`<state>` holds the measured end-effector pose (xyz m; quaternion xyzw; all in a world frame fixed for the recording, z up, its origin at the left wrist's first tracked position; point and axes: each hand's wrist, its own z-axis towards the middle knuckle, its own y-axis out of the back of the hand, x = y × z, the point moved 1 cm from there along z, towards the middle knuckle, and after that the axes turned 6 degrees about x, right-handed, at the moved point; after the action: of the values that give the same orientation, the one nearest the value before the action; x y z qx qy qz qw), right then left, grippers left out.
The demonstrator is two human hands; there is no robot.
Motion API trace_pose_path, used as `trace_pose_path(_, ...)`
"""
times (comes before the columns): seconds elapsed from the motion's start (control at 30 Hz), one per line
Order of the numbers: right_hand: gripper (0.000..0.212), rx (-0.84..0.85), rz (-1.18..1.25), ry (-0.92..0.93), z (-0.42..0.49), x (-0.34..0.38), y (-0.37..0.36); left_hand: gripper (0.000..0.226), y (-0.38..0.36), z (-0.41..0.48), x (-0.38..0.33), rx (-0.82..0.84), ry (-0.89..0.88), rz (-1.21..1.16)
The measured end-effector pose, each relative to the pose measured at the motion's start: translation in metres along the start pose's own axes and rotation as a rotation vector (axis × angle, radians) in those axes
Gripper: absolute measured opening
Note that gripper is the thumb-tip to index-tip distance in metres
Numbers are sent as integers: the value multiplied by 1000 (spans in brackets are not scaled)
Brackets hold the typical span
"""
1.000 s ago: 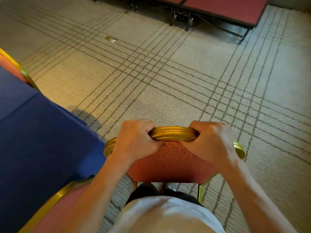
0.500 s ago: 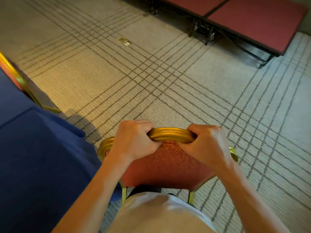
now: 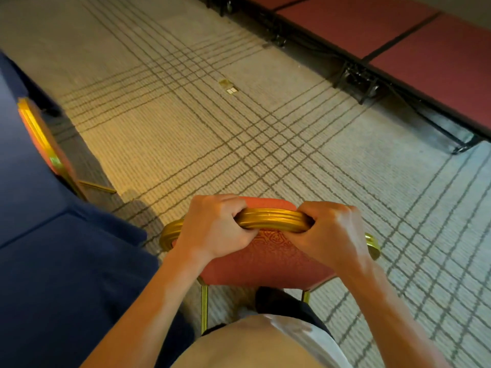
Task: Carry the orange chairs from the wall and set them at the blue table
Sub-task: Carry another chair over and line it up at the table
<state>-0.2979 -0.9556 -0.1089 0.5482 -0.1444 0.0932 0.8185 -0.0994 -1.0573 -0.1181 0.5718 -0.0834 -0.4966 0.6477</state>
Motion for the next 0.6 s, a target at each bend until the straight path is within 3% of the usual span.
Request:
trace_pose_path(0.13,24,25,52,23,58,-29,-19,25,-11,51,32,2,36,31)
trace_pose_path(0.27,36,68,52,48,126,-66,-54,27,-26,106,70,0,84,66)
trace_pose_path(0.47,39,159,74,215,239,-88,-92,30,-17,161,116,-85,239,121)
trace_pose_path(0.6,36,178,123,315,292,-89,-111,36,-5,195,146,-50,253,244)
